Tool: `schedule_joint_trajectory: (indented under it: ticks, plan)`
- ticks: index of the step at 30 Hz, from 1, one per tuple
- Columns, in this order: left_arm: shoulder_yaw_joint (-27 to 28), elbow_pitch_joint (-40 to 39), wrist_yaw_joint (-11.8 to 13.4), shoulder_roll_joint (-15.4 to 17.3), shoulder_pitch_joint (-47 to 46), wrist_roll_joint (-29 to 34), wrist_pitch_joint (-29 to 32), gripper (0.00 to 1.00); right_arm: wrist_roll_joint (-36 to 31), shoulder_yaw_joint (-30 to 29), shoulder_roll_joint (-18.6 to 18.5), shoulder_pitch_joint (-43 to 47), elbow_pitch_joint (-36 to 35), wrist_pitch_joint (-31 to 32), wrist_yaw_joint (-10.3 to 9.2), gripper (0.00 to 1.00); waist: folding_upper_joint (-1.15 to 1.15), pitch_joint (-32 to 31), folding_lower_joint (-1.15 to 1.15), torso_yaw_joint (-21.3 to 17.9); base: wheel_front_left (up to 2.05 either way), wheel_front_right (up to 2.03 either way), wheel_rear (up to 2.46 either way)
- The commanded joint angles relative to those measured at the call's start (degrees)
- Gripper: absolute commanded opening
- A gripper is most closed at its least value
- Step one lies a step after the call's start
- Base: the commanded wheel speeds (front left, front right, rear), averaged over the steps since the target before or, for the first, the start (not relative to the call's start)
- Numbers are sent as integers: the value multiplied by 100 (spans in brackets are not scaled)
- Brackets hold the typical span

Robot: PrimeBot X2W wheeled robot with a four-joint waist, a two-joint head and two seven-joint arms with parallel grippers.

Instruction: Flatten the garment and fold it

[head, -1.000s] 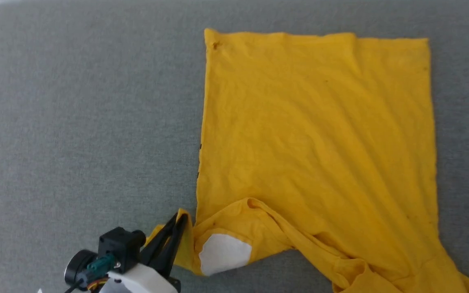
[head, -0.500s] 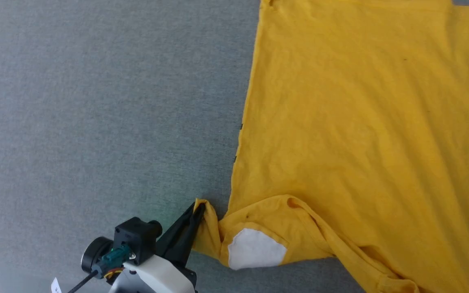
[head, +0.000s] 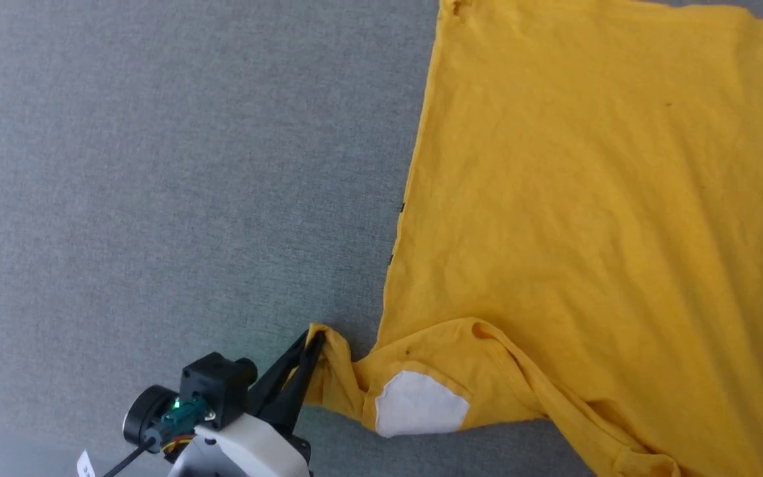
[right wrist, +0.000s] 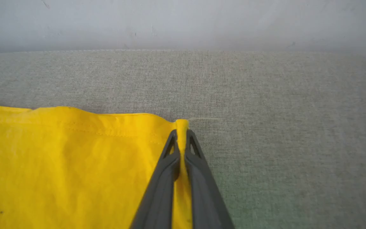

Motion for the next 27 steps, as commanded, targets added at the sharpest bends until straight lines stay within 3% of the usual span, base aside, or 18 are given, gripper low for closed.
schedule_joint_trajectory:
  ticks: [1, 6, 12, 17, 18, 19, 22, 27]
  plan:
    - [34, 10, 34, 45, -5, -12, 3, 0, 102, 51, -6, 105, -87, -86, -5, 0, 0, -500, 0, -436, 0, 0, 0]
    - [134, -32, 128, 185, 210, -100, 33, 0, 649, 69, -91, 647, -563, -257, -5, 0, 0, -1100, 0, -873, 0, 0, 0]
    - [306, -137, 249, 345, 516, -222, -37, 0, 1091, -816, -39, 1915, -1515, -235, -5, 0, 0, -1613, 0, -1351, 0, 0, 0]
    - [366, -174, 261, 348, 673, -294, -200, 0, 1326, -1856, 507, 3291, -2152, -161, -5, 0, 0, -1773, 0, -1639, 0, 0, 0]
    - [361, -168, 255, 331, 700, -319, -222, 0, 1343, -2048, 676, 3569, -2252, -169, -5, 0, 0, -1795, 0, -1682, 0, 0, 0]
    - [347, -124, 250, 299, 780, -373, -268, 0, 1284, -2489, 1096, 4410, -2446, -225, -5, 0, 0, -1849, 0, -1767, 0, 0, 0]
    - [370, -83, 254, 296, 866, -437, -313, 0, 1188, -2610, 1264, 5058, -2234, -466, -5, 0, 0, -1884, 0, -1825, 0, 0, 0]
    - [400, -55, 249, 327, 954, -518, -328, 0, 1514, -2314, 1302, 5237, -1339, -995, -5, 0, 0, -1967, 0, -1887, 0, 0, 0]
